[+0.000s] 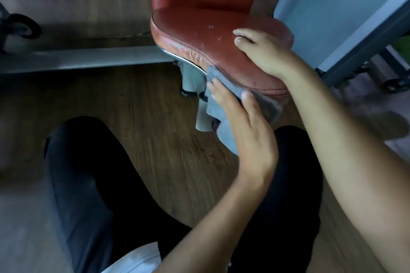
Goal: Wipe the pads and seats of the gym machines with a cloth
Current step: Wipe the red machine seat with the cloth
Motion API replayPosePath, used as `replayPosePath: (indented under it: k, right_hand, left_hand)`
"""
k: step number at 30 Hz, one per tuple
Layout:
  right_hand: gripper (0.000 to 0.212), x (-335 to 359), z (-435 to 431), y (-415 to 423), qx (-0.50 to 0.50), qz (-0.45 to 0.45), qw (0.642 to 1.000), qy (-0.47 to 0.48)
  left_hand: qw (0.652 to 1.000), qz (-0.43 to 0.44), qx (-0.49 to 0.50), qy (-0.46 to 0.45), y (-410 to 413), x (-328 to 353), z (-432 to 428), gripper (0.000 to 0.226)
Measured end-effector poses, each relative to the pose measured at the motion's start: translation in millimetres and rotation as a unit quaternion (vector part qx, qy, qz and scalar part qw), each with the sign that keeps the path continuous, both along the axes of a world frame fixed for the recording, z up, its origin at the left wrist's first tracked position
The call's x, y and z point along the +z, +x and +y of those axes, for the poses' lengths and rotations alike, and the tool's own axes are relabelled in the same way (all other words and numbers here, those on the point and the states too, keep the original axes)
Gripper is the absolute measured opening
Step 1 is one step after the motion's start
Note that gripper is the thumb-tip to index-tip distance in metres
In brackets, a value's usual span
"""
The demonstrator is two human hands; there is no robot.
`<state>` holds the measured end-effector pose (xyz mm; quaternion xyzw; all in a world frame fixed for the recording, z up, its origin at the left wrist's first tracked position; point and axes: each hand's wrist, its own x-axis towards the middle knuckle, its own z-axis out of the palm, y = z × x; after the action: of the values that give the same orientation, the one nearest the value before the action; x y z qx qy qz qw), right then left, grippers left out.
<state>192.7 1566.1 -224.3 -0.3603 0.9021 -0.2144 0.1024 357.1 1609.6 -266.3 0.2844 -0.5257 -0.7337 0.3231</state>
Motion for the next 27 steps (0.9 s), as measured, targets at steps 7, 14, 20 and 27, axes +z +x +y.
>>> replayPosePath:
  k: [7, 14, 20, 27]
  right_hand:
    - [0.047, 0, -10, -2, 0.003, 0.002, 1.000, 0.014]
    - [0.048, -3, -5, -4, 0.009, -0.001, 1.000, 0.006]
    - [0.048, -2, -9, -4, 0.005, 0.002, 1.000, 0.012]
    - [0.049, -3, -9, -6, 0.003, -0.005, 1.000, 0.010]
  left_hand:
    - [0.999, -0.008, -0.007, 0.039, -9, 5, -19, 0.064]
    - [0.999, -0.018, -0.047, -0.015, 11, 5, 16, 0.070]
    - [0.999, -0.042, 0.013, 0.025, -14, 3, -22, 0.072]
    - [0.999, -0.035, -0.021, -0.021, -4, 4, 1, 0.079]
